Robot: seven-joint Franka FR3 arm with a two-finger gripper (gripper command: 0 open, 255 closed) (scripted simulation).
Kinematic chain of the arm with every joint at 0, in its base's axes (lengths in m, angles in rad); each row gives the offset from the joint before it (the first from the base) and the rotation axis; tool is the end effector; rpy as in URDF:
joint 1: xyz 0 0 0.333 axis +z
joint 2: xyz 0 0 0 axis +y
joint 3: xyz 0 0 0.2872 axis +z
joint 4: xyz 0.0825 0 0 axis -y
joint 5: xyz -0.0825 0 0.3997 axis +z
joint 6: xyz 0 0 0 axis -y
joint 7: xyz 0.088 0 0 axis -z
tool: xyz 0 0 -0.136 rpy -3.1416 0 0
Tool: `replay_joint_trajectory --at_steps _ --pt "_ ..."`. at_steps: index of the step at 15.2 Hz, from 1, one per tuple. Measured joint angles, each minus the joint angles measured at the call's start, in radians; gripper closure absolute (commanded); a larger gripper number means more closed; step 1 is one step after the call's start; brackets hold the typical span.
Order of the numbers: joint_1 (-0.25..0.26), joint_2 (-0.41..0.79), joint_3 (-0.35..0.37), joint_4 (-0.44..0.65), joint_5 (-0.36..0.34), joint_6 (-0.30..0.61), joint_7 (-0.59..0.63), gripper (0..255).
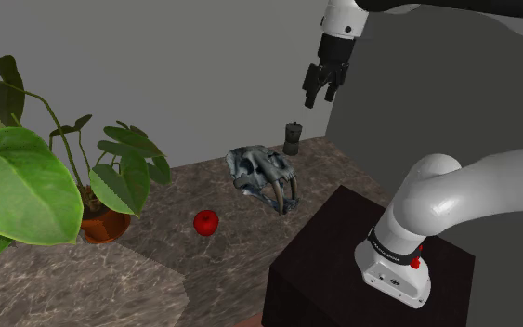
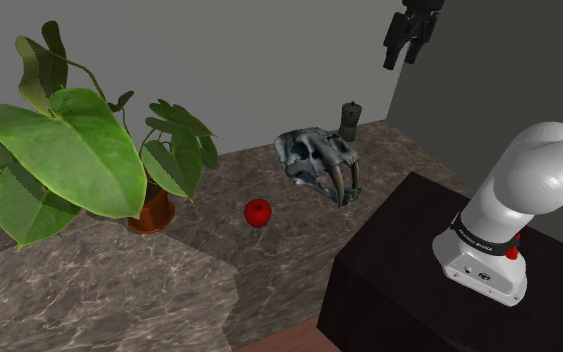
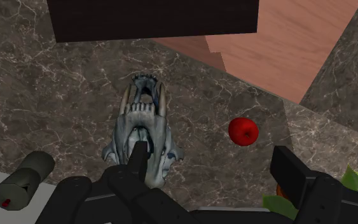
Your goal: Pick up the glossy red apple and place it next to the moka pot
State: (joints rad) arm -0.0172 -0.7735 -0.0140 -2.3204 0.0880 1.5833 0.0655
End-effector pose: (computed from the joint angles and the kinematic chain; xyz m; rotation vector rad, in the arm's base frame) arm 0.3490 0.0002 0.5561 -3.0394 0.1405 -0.0525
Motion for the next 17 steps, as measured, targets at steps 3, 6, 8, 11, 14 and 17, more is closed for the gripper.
replay_joint_trajectory --at_steps 3,6,8,11,14,17 --pt "0.004 0.016 0.016 -0.024 0.005 0.041 0.011 0" --pt "0.015 0.045 0.058 -0.070 0.020 0.122 0.045 0" --pt "0.024 0.082 0.089 -0.096 0.030 0.189 0.069 0" --pt "0.035 0.144 0.136 -0.130 0.041 0.291 0.106 0" --pt "0.042 0.222 0.179 -0.151 0.044 0.395 0.142 0" --pt "0.048 0.303 0.223 -0.163 0.041 0.492 0.183 0"
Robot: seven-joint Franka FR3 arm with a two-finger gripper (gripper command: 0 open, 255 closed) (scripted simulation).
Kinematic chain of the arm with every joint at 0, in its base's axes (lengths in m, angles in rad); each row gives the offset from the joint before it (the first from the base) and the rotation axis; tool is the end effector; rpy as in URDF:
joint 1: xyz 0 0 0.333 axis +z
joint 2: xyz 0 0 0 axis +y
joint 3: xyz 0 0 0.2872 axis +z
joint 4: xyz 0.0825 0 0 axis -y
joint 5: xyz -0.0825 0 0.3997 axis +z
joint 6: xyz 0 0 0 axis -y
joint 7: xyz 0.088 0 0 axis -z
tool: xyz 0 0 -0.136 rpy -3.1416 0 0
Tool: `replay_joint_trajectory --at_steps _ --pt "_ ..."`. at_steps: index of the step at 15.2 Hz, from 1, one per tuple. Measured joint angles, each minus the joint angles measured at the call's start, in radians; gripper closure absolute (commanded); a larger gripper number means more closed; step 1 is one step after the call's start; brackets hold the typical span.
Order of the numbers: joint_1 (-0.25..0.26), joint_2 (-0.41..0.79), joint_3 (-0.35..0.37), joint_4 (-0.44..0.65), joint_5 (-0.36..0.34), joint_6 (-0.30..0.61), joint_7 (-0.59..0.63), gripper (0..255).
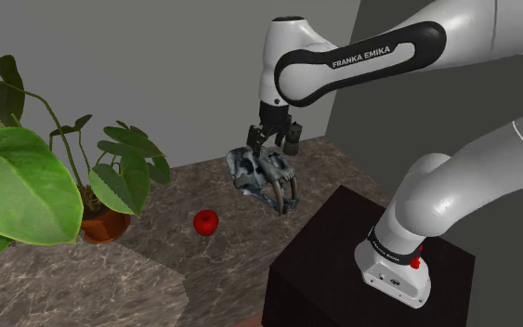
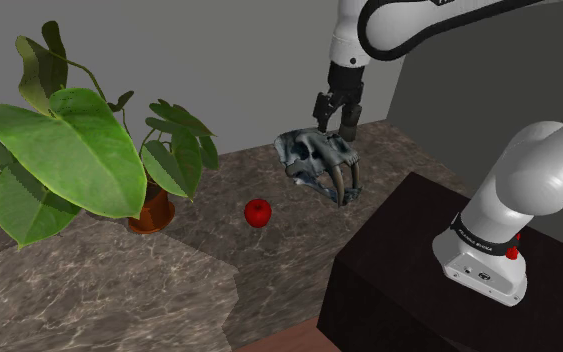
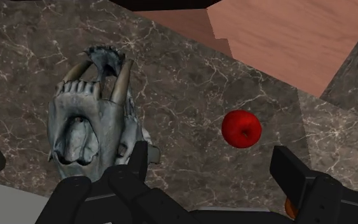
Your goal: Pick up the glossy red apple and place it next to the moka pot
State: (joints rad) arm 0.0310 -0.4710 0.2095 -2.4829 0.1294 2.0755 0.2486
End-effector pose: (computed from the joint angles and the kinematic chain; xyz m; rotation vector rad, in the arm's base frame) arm 0.4234 0.1101 0.3957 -3.1044 0.1354 -0.0794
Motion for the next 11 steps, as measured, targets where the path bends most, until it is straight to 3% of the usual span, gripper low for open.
replay_joint_trajectory --at_steps 6,11 --pt "0.000 0.205 0.090 0.026 -0.048 0.182 0.109 0" --pt "-0.008 0.409 0.147 0.082 -0.155 0.321 0.232 0"
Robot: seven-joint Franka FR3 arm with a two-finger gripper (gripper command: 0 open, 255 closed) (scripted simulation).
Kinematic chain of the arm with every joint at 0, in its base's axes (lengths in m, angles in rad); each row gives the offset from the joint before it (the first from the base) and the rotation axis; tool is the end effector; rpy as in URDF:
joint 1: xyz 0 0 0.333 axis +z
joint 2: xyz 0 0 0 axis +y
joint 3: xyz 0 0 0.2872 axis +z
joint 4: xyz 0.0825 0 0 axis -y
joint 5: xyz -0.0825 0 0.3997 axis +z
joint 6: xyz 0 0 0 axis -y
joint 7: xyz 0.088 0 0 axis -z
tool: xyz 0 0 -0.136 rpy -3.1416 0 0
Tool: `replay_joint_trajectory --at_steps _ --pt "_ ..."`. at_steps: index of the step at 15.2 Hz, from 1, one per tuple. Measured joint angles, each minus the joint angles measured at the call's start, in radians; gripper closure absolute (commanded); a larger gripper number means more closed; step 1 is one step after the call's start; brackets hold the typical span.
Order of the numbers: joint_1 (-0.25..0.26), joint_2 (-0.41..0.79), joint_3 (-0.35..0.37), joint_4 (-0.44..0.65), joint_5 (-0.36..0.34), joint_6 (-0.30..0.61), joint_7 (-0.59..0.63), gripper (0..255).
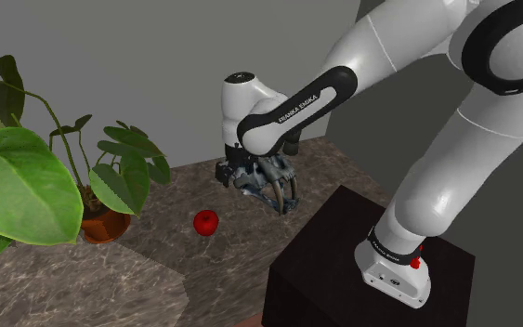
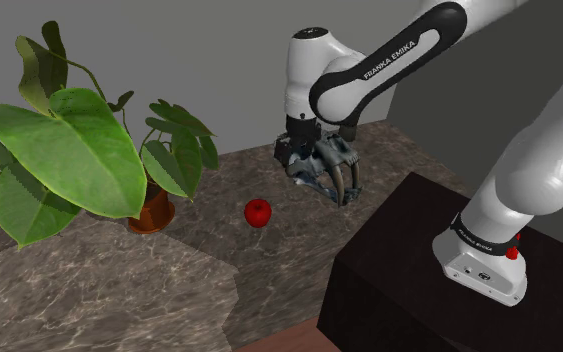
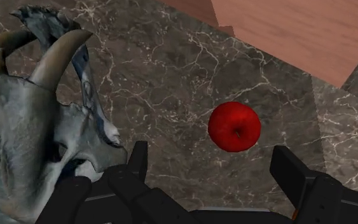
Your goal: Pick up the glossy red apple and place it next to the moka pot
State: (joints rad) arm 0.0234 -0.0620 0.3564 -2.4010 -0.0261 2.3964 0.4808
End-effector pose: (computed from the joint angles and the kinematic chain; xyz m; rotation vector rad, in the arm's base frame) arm 0.4696 0.1850 0.2737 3.1233 -0.1287 0.1017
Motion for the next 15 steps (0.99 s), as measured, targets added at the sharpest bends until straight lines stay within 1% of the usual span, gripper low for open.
replay_joint_trajectory --at_steps 3,7,8,12,14,15 --pt "0.007 0.124 0.012 0.067 -0.091 0.044 0.087 0" --pt "0.045 0.290 -0.003 0.157 -0.221 0.095 0.206 0" --pt "0.061 0.326 -0.010 0.174 -0.251 0.108 0.238 0" --pt "0.130 0.502 -0.059 0.305 -0.358 0.131 0.334 0" --pt "0.166 0.581 -0.082 0.373 -0.394 0.135 0.369 0" --pt "0.174 0.601 -0.088 0.390 -0.402 0.134 0.376 0"
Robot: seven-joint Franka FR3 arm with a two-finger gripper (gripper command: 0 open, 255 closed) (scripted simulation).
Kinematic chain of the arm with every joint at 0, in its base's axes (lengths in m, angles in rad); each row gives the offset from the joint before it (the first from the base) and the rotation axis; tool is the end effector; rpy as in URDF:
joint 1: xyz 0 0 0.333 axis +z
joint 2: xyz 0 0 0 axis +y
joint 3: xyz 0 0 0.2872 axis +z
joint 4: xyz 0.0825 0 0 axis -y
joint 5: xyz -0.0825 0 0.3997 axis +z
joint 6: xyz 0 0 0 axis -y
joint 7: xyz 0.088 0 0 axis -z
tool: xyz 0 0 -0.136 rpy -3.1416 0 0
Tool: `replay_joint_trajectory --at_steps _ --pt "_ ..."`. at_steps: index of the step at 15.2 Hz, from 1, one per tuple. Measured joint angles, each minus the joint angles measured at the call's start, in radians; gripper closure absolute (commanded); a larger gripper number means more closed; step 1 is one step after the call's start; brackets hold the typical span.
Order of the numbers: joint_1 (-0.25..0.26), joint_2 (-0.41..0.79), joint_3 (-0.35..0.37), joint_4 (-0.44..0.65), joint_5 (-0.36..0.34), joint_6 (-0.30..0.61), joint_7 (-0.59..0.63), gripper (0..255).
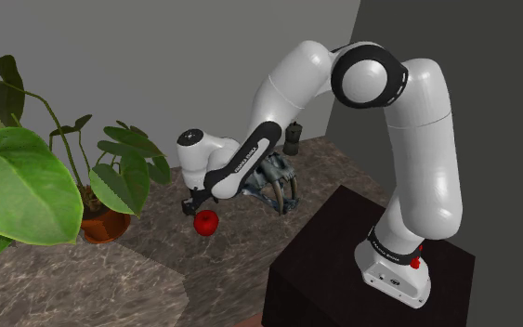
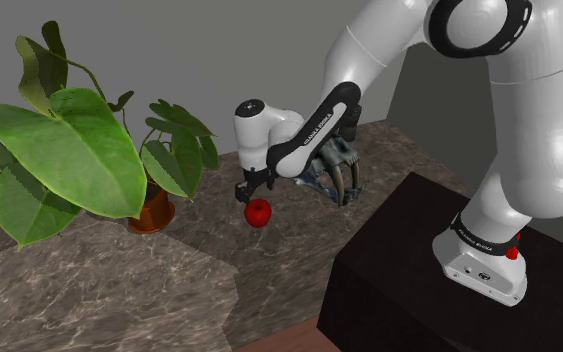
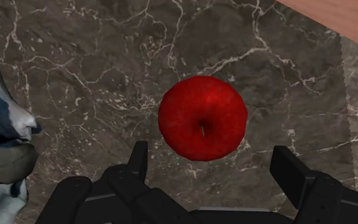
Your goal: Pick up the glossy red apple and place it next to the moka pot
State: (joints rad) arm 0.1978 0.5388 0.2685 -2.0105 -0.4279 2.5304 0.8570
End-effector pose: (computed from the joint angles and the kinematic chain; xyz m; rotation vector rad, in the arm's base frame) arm 0.5337 0.2732 0.1254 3.0618 -0.1186 0.1262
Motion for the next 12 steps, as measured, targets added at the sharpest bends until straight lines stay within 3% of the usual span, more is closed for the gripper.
replay_joint_trajectory --at_steps 12 --pt "0.029 0.115 -0.043 0.059 -0.047 0.055 0.031 0"
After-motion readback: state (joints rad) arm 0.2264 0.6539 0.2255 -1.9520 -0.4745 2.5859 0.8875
